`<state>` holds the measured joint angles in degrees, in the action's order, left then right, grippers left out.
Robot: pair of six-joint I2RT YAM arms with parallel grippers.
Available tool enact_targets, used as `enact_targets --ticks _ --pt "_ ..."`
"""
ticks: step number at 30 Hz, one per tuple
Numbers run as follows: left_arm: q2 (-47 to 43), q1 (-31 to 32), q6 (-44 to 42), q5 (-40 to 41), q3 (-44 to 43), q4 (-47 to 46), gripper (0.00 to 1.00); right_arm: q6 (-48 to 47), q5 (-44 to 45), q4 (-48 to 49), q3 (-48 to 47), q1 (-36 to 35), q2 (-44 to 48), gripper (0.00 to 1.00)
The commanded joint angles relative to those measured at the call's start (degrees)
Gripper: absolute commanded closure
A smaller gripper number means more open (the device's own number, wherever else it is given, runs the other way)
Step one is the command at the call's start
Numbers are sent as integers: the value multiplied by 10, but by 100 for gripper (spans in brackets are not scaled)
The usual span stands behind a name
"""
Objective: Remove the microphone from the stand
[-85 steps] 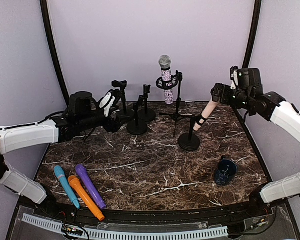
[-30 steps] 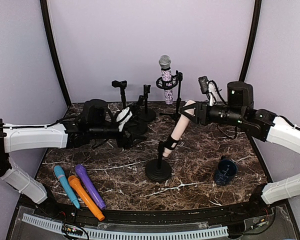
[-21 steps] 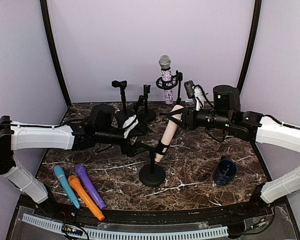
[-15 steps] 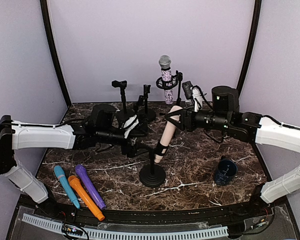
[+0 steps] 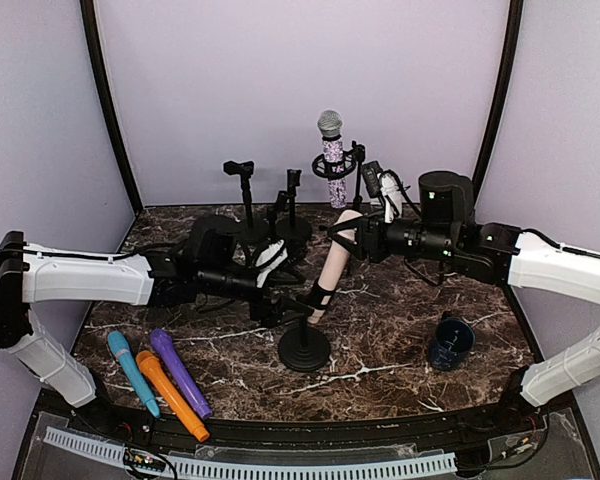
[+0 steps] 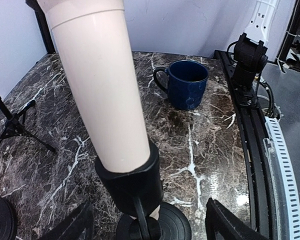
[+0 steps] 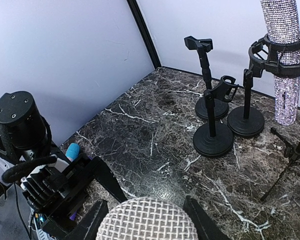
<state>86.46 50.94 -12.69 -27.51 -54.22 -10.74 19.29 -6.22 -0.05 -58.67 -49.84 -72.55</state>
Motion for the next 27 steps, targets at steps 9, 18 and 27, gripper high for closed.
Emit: enact_targets --ticks 9,18,27 --pt "7 15 12 120 -3 15 45 -5 22 50 -28 -6 2 67" --pt "23 15 23 104 -7 13 54 -8 16 54 -25 -9 5 67" --pt "29 15 28 102 -9 12 83 -8 4 63 -26 -10 13 66"
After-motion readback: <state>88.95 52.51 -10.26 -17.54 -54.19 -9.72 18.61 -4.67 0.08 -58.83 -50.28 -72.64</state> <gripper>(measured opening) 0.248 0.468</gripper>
